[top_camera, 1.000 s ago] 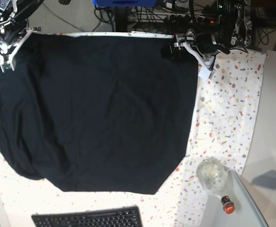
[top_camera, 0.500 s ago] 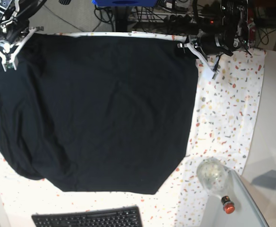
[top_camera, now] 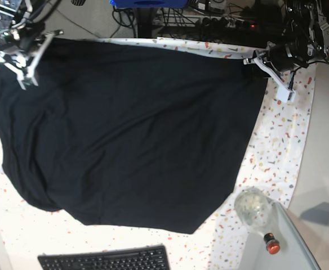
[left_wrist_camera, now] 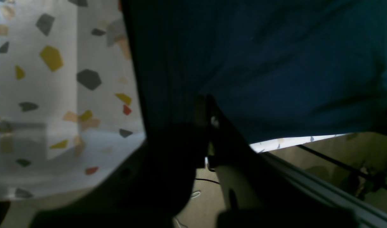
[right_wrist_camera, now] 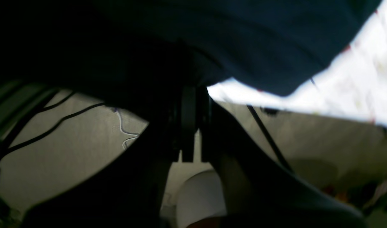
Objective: Layout the t-shirt on the table in an organized manner, then fold the t-shirt properly
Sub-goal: 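Release the shirt corner with the right gripper and lift away, then lower the right gripper onto the shirt side and grasp it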
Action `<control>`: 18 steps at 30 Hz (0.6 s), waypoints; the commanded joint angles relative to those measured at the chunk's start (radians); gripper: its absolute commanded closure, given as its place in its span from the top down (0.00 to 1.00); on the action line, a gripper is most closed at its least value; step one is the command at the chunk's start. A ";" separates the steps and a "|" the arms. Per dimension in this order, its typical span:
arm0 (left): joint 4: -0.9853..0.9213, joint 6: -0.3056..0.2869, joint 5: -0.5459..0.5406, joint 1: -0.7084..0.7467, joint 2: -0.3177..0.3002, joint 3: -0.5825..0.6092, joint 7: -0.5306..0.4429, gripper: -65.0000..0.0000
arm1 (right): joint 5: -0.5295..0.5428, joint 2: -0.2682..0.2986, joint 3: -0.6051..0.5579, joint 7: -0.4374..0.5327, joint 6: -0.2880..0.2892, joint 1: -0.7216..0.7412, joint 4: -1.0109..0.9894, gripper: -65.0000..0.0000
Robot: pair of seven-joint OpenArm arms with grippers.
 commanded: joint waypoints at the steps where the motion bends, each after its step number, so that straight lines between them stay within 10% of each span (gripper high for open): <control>1: 0.011 -0.003 -0.015 0.001 -0.009 -0.004 -0.008 0.00 | -0.003 0.004 -0.003 -0.030 0.007 0.011 0.015 0.00; 7: 0.004 -0.003 -0.015 0.003 -0.009 -0.006 -0.008 0.00 | 0.076 -0.010 -0.003 -0.200 0.007 0.029 0.013 0.00; 11: 0.004 -0.003 -0.015 0.003 -0.012 -0.014 -0.008 0.00 | 0.301 -0.010 0.110 -0.250 0.007 0.021 0.018 0.46; 18: 0.004 -0.003 -0.015 0.001 -0.013 -0.012 -0.008 0.00 | 0.445 0.065 0.406 -0.148 0.007 0.095 -0.002 0.35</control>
